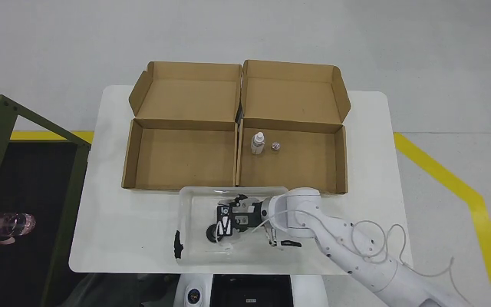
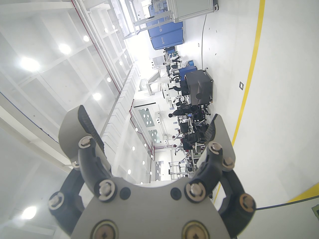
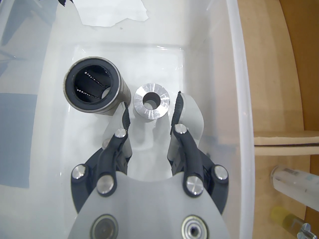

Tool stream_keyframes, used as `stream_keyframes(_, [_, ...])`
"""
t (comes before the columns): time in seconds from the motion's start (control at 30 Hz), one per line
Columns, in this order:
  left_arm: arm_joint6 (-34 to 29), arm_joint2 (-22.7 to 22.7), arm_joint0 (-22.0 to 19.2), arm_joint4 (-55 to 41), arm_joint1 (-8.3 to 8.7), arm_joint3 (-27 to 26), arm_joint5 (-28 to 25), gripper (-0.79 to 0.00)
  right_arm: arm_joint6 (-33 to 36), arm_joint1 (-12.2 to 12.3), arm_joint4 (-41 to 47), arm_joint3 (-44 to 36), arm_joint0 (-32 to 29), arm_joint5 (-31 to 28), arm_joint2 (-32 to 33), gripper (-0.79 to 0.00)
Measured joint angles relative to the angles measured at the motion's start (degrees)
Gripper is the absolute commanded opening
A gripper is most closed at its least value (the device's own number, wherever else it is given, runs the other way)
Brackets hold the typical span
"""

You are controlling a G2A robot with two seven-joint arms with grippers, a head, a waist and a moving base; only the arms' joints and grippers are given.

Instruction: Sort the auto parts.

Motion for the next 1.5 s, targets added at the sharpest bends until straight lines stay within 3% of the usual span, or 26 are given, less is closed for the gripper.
stream_keyframes(0.3, [0.0,0.0,0.0,0.0,0.00,0.0,0.0,0.000,-0.8,-1.7,0.3,3.6,2.2,0.8,-2.4,-0.437])
stream_keyframes(0.5, [0.0,0.0,0.0,0.0,0.00,0.0,0.0,0.000,-1.0,-2.5,0.5,5.5,3.0,1.0,-3.1,-0.493])
stream_keyframes(0.7, [0.0,0.0,0.0,0.0,0.00,0.0,0.0,0.000,-1.4,-2.9,0.6,5.8,3.0,0.6,-3.3,-0.776])
stream_keyframes(0.73, [0.0,0.0,0.0,0.0,0.00,0.0,0.0,0.000,-1.4,-2.9,0.5,5.7,3.0,0.6,-3.3,-0.785])
stream_keyframes(1.07, [0.0,0.0,0.0,0.0,0.00,0.0,0.0,0.000,-2.6,-2.8,-0.6,2.4,2.6,0.0,-1.7,-0.785])
stream_keyframes(1.5, [0.0,0.0,0.0,0.0,0.00,0.0,0.0,0.000,-6.9,-2.2,-4.6,-8.8,2.0,0.1,2.1,-0.785])
